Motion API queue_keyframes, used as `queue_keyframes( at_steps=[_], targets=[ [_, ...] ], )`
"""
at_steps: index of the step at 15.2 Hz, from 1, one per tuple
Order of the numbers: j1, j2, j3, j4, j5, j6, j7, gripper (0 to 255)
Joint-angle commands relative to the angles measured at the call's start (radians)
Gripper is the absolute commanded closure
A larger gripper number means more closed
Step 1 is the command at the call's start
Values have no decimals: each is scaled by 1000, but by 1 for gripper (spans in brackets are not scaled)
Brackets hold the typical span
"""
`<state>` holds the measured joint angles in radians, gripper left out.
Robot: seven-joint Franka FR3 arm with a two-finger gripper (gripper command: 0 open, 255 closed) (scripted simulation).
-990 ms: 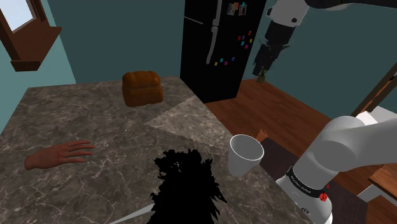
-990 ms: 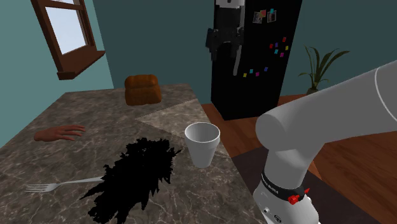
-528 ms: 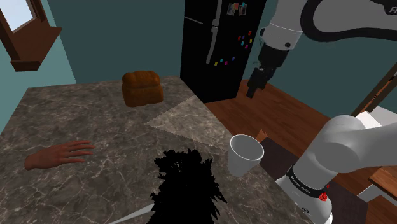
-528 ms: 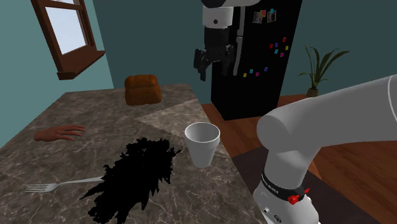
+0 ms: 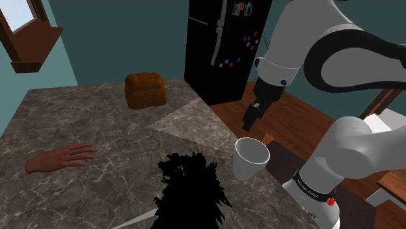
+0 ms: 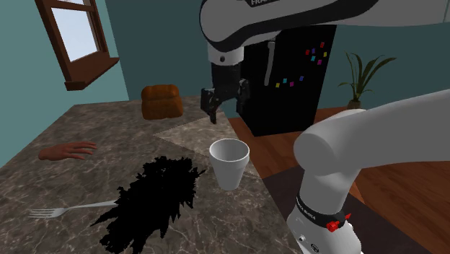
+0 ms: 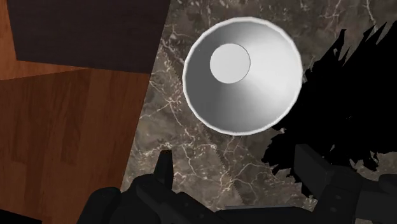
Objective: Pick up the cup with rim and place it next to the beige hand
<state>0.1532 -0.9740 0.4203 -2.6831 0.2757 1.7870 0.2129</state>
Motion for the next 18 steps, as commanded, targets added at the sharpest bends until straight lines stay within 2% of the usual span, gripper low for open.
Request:
queue_keyframes(
  at_steps=[1, 8, 15, 18],
  targets=[
    [29, -5, 50, -34, 38, 27, 38, 0],
    [108, 61, 244, -82, 165, 140, 173, 0],
    [110, 107, 294, -150, 204, 253, 169, 0],
    [110, 112, 298, -155, 208, 263, 168, 0]
  ],
)
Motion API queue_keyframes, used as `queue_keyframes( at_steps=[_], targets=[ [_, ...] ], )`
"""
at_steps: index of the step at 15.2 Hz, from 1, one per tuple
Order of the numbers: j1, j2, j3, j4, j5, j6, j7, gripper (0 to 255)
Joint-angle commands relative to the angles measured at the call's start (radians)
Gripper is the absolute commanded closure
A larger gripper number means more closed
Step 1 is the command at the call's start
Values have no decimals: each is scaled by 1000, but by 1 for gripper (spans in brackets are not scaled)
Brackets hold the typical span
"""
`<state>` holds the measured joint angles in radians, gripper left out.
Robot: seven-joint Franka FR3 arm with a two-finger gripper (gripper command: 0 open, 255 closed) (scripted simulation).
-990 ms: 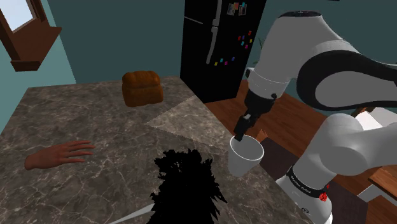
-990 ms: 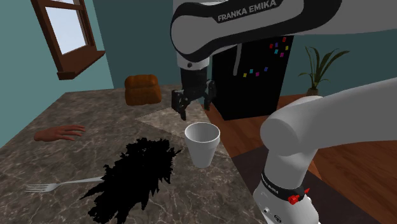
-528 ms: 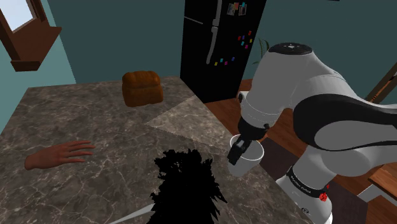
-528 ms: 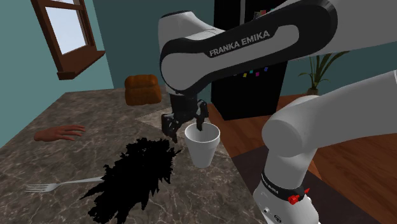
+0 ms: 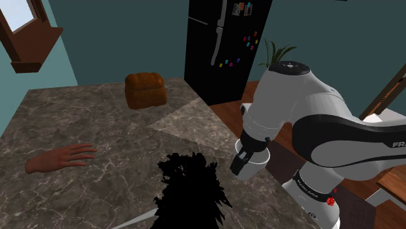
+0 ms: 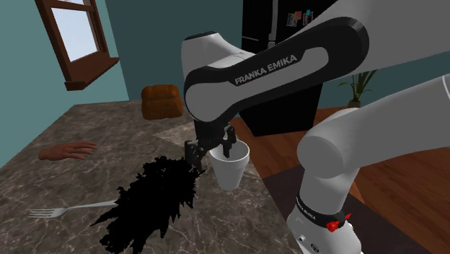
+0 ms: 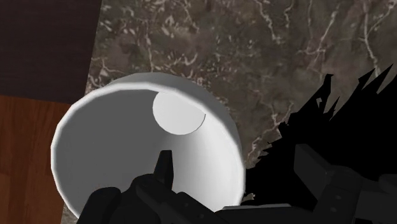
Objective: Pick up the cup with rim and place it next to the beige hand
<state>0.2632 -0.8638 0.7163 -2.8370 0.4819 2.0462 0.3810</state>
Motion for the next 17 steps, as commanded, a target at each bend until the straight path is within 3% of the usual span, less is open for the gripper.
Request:
queue_keyframes(
  at_steps=[1, 5, 6, 15, 17],
  targets=[
    [0, 2, 2, -2, 1, 4, 0, 0],
    [0, 2, 2, -1, 1, 3, 0, 0],
    [0, 2, 2, -1, 1, 3, 0, 255],
    [0, 2, 2, -2, 1, 4, 0, 255],
    [-1, -15, -15, 16, -12, -30, -1, 255]
  ],
)
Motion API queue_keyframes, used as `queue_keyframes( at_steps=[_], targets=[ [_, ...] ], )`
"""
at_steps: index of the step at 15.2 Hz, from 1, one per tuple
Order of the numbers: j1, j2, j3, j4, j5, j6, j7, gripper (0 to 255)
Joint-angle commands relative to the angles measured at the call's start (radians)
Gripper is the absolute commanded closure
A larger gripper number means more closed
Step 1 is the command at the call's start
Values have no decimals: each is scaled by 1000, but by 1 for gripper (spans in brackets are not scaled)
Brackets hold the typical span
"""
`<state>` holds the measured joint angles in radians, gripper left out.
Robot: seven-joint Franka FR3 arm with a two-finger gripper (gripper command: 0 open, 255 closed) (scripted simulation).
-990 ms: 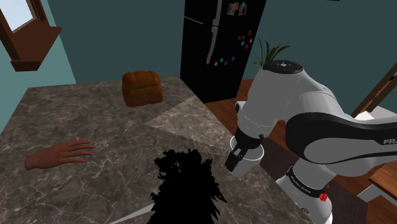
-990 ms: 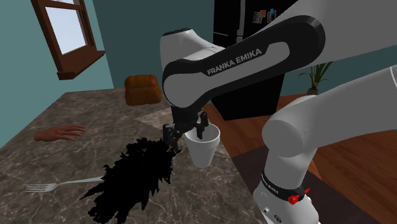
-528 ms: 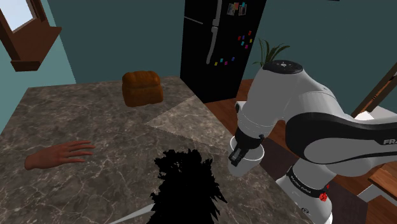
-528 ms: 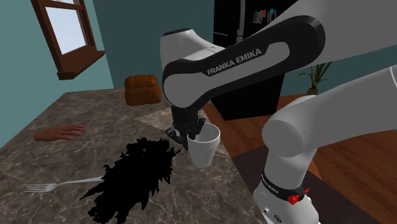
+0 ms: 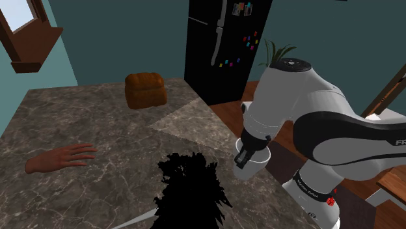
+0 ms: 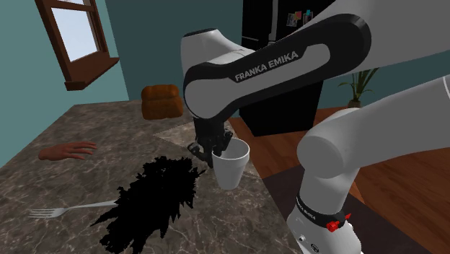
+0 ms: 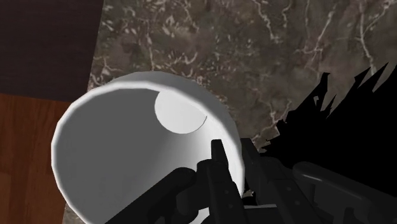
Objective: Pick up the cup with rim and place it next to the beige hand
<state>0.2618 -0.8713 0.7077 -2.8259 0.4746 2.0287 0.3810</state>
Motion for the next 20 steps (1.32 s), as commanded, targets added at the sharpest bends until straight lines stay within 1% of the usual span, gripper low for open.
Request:
queue_keyframes(
  at_steps=[1, 10, 20],
  targets=[
    [0, -15, -15, 14, -11, -29, -1, 255],
    [-11, -63, -82, 104, -65, -166, -5, 255],
    [-30, -79, -144, 221, -119, -299, -8, 255]
  ],
)
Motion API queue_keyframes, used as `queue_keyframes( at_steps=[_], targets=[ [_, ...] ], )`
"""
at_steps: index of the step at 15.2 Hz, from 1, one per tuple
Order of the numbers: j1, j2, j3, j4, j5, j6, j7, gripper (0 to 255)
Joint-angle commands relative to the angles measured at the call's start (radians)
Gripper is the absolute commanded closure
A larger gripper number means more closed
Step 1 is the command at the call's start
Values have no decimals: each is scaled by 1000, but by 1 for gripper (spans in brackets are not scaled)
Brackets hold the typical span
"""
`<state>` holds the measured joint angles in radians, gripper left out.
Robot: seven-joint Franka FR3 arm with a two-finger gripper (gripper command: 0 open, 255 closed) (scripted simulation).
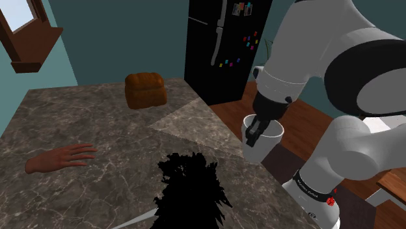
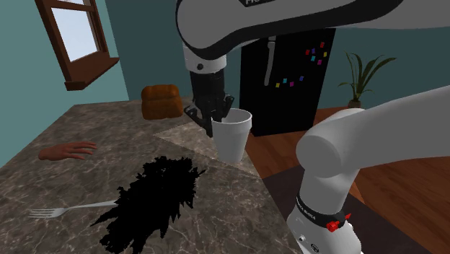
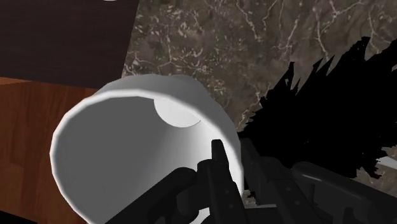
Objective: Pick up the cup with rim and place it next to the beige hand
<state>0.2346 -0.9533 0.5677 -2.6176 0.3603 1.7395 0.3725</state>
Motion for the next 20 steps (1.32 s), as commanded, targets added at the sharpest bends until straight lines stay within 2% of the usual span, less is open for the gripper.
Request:
queue_keyframes(
  at_steps=[1, 17, 18, 20],
  targets=[
    [-5, 3, -9, 25, -9, -22, 0, 255],
    [-39, 37, -79, 248, -77, -211, -1, 255],
    [-39, 38, -79, 250, -77, -213, -1, 255],
    [-68, 116, -39, 302, -75, -178, 19, 255]
  ],
)
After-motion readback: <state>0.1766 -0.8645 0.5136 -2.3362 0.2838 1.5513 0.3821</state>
